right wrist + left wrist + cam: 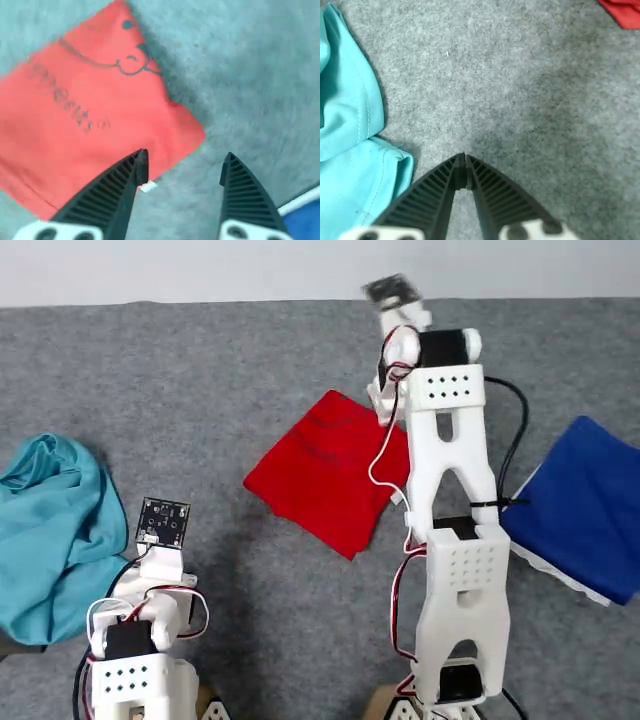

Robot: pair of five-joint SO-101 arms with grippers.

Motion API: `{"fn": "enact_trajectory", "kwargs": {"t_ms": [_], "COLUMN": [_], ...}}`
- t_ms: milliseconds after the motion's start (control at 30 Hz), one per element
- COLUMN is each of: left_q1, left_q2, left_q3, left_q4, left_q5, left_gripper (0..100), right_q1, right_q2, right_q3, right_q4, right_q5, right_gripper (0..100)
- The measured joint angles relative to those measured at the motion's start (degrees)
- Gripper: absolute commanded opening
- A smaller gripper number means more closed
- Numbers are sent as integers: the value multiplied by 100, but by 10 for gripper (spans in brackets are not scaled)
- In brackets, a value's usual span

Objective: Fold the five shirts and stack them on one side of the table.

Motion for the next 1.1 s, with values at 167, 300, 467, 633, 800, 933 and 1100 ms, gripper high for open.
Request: {"fn": "enact_trajectory", "kwargs": {"t_ms": [167,300,467,633,800,933,1100], "left_q1": [0,0,0,0,0,0,0], "left_q2": [0,0,0,0,0,0,0], "left_q3": [0,0,0,0,0,0,0], "left_q4": [0,0,0,0,0,0,0], "left_q5": [0,0,0,0,0,0,0], "left_gripper": [7,7,7,7,7,7,7], "right_q1": [-44,-264,-615,-941,-1143,-1196,-1204], "right_q2": [18,70,281,809,1336,1644,1829], "right_q3": [26,589,897,897,897,897,800], "right_q4": [0,0,0,-193,-695,-1011,-1037], "right_q5": [-1609,-2602,-3332,-3736,-4088,-4237,-4281], "right_gripper": [291,379,383,383,383,382,272]}}
